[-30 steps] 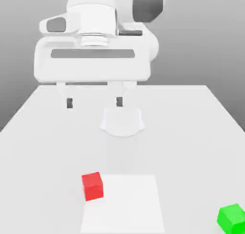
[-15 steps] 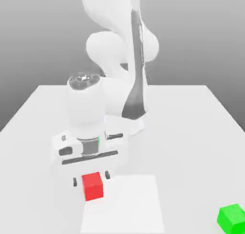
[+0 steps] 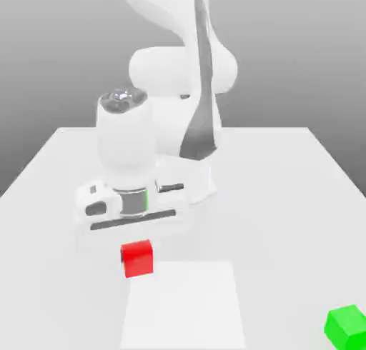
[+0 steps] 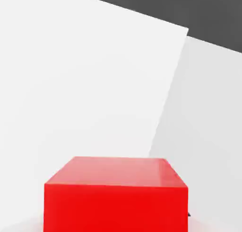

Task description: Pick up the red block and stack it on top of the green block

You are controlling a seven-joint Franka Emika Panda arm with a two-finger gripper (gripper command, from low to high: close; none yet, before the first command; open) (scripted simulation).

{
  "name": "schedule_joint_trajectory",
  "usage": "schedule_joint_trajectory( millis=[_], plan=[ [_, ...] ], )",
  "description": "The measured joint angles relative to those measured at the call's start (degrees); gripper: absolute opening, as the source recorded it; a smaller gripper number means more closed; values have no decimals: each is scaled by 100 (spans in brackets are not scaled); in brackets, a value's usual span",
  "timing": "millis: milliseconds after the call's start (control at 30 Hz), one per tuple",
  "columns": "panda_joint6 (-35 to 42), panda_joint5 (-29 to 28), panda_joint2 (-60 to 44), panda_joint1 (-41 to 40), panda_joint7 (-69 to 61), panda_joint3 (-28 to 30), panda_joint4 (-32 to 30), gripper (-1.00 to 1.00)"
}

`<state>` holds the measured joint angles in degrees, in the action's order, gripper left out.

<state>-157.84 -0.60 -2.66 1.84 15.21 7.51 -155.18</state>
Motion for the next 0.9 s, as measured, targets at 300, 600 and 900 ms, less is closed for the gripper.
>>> schedule_joint_trajectory(
  millis=[300,600,900],
  plan=[
    [960,-242,-864,1284,167,-1035,1808,-100],
    [699,-505,-2060,2023,347,-1456,2725,100],
    [1162,-381,-1571,1986,260,-1528,2709,100]
  ],
)
